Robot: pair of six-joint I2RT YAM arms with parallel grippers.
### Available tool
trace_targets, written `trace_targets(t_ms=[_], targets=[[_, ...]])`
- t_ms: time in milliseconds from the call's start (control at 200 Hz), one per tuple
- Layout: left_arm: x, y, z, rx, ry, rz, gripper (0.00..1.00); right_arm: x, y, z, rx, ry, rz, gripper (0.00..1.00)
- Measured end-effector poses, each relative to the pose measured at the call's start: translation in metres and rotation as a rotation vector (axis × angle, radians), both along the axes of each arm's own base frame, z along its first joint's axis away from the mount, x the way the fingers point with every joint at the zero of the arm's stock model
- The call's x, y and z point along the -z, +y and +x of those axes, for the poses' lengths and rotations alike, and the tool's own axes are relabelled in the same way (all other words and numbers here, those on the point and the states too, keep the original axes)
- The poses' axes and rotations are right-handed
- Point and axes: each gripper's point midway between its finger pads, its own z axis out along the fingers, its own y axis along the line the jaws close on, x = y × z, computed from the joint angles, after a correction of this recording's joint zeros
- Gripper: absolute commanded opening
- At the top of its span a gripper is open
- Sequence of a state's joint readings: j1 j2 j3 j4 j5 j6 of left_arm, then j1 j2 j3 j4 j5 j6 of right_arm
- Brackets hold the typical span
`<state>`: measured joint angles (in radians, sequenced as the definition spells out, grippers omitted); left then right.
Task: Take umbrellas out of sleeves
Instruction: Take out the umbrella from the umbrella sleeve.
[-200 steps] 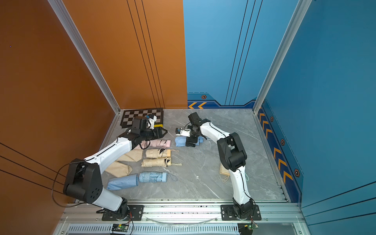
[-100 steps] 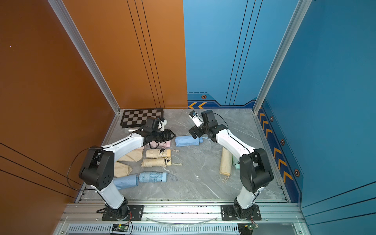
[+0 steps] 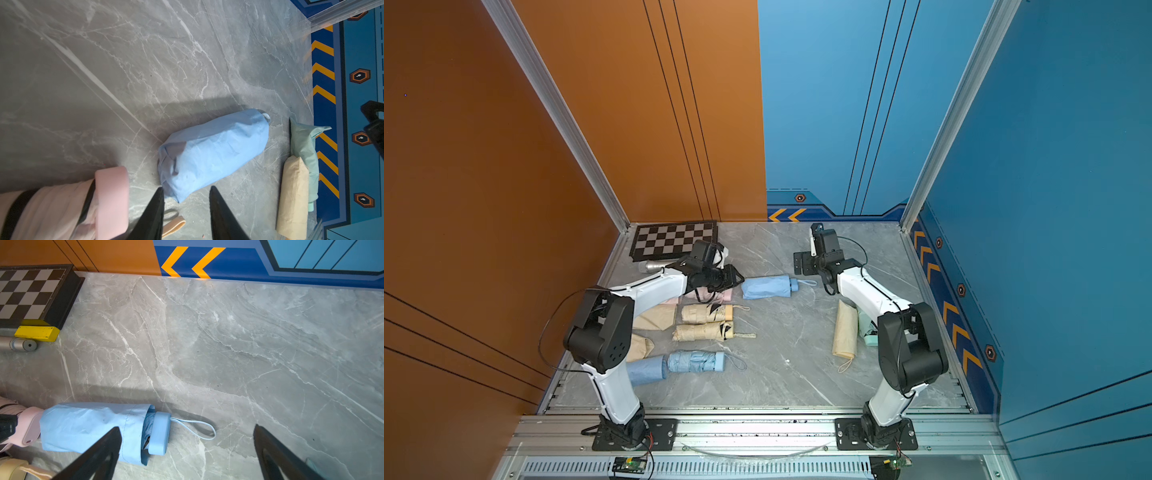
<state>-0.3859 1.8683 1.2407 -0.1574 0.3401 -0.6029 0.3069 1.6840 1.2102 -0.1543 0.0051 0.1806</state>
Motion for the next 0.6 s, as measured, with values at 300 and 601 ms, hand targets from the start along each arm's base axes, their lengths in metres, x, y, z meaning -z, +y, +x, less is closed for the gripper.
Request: trace_targets(t_ms=[300, 601], targets=[[0.015, -0.005, 0.004, 0.001, 0.030, 0.010, 0.26, 0.002, -0.004, 0.001, 0.077, 0.020, 0.076, 1.00], [0.026, -0.008, 0.006, 0.003, 0.053, 0.014, 0.06, 0.012, -0.008, -0.004, 0.129, 0.049, 0.103, 0.98]])
